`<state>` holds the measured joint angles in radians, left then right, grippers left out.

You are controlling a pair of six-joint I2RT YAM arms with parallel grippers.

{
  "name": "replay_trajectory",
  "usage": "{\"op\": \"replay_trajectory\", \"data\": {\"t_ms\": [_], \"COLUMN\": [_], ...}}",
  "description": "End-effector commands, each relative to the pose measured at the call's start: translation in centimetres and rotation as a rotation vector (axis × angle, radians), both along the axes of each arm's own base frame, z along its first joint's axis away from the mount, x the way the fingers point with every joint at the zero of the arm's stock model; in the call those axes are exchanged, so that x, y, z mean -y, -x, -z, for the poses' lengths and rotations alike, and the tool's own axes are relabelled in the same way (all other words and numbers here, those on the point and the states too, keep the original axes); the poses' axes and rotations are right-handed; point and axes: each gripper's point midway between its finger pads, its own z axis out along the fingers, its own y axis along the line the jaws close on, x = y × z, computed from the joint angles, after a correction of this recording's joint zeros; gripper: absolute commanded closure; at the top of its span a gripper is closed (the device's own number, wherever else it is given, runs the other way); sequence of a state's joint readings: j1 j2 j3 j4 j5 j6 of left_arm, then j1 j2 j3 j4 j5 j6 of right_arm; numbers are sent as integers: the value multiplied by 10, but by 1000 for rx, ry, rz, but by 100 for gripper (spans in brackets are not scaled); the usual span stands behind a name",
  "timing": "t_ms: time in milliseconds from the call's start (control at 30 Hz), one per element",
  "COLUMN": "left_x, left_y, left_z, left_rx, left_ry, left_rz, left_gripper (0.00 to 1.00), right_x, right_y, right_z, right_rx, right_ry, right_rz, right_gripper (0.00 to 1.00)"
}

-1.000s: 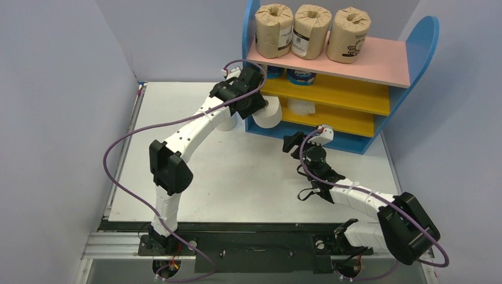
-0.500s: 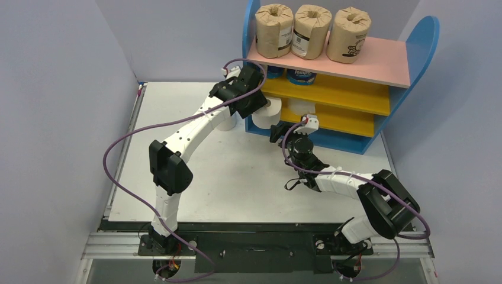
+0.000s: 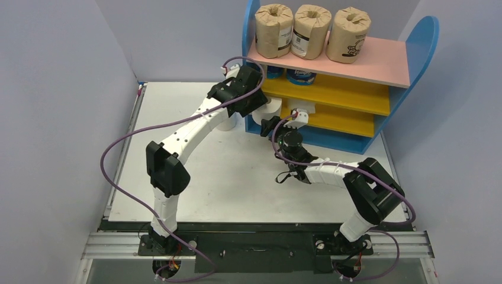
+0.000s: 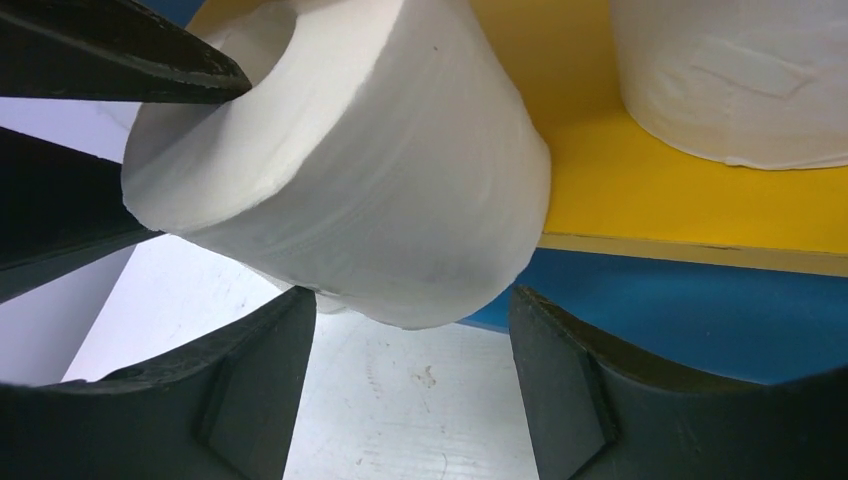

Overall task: Place and organize the paper towels onto the shelf
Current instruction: Place the paper towel on the shelf.

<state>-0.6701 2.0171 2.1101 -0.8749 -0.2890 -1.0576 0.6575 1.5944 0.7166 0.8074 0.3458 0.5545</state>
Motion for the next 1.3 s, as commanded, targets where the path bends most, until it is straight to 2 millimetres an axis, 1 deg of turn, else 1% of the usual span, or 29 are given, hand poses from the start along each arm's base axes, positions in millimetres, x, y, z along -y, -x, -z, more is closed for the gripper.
{"op": "replay_trajectory", "data": {"t_ms": [0, 33, 133, 167, 200, 400, 567, 600, 633, 667, 700, 733, 767, 800, 833, 867, 900, 1000, 1067, 1267], "left_x": [2, 1, -3, -4, -5, -13, -27, -29, -32, -36, -39, -43, -47, -51, -55, -58, -61, -71, -75, -79], "left_y": [12, 13, 17, 19, 20, 28, 39, 40, 43, 45, 49, 50, 53, 55, 58, 61, 64, 71, 75, 83], "left_z": [-47, -50, -48, -52, -48, -48, -49, -55, -47, -53, -41, -47, -37, -42, -35, -41, -36, -36, -33, -25], "left_rx": [88, 95, 91, 99, 93, 99, 116, 139, 128, 148, 131, 148, 134, 149, 138, 154, 148, 163, 168, 162], "left_ry": [72, 75, 67, 73, 67, 63, 57, 68, 55, 65, 50, 56, 43, 47, 37, 46, 37, 38, 43, 63], "left_rz": [42, 43, 46, 47, 46, 43, 28, 21, 18, 12, 9, 0, -3, -11, -14, -18, -20, -32, -36, -36], "left_gripper": [46, 46, 45, 45, 45, 44, 43, 43, 43, 43, 43, 43, 43, 43, 43, 42, 42, 42, 42, 41], "right_x": [2, 2, 3, 4, 4, 6, 11, 13, 14, 16, 16, 17, 17, 17, 18, 17, 18, 19, 19, 19], "right_y": [-18, -20, -24, -26, -27, -34, -38, -39, -40, -41, -42, -42, -43, -44, -45, -46, -46, -50, -52, -58], "right_z": [-27, -29, -28, -28, -29, -31, -32, -33, -32, -32, -31, -31, -31, -31, -31, -31, -32, -33, -33, -33], "right_rx": [58, 61, 58, 58, 58, 57, 56, 56, 53, 53, 52, 52, 52, 52, 51, 52, 52, 52, 52, 49], "right_ry": [-75, -81, -88, -88, -89, -85, -73, -72, -70, -69, -68, -68, -68, -68, -67, -68, -69, -68, -69, -75], "right_rz": [75, 84, 108, 118, 124, 160, 192, 203, 209, 220, 224, 228, 231, 234, 235, 236, 239, 246, 249, 268], "right_gripper": [35, 35, 35, 35, 35, 35, 35, 35, 35, 35, 35, 35, 35, 35, 35, 35, 35, 35, 35, 35]}}
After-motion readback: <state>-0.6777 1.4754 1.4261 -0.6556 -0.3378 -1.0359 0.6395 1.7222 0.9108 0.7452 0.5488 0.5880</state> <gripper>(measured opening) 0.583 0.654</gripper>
